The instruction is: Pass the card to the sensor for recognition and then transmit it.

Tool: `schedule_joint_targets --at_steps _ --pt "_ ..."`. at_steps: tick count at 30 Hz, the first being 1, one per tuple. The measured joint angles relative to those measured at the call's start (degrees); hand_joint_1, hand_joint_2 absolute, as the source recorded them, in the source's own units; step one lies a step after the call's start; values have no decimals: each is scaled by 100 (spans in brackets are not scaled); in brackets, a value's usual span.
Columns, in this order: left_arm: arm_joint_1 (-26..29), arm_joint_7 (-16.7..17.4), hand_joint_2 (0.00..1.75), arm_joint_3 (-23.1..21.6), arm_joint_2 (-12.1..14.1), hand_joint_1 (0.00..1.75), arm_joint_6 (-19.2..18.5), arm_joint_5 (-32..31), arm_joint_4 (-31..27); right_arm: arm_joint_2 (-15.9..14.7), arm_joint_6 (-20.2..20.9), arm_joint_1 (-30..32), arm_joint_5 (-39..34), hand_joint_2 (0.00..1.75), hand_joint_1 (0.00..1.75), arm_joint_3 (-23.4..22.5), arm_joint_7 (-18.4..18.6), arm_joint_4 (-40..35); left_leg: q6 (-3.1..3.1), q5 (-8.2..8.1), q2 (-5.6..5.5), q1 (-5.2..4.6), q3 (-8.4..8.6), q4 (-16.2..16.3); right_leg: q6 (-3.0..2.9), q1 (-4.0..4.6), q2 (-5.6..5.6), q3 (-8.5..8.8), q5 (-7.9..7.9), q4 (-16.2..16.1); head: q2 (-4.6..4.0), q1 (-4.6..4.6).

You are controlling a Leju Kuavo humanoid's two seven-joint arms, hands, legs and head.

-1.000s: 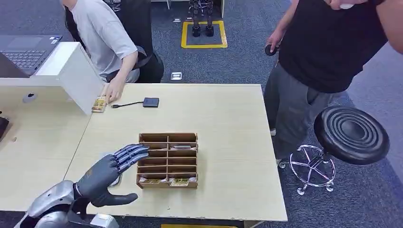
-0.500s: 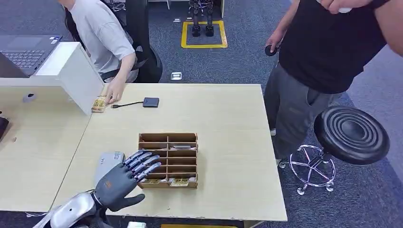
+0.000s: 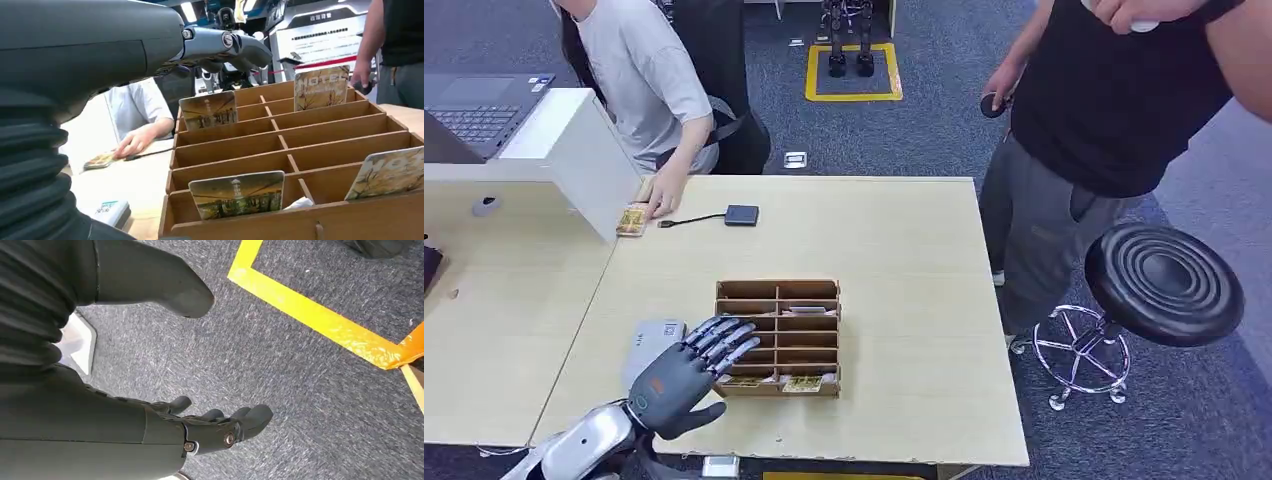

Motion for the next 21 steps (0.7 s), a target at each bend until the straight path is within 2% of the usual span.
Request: schedule_joint_targets --at_steps 21 --pt "-56 50 175 0 -125 0 9 -15 225 0 -11 1 0 175 0 0 -4 4 0 0 0 0 0 0 0 0 0 0 0 0 2 0"
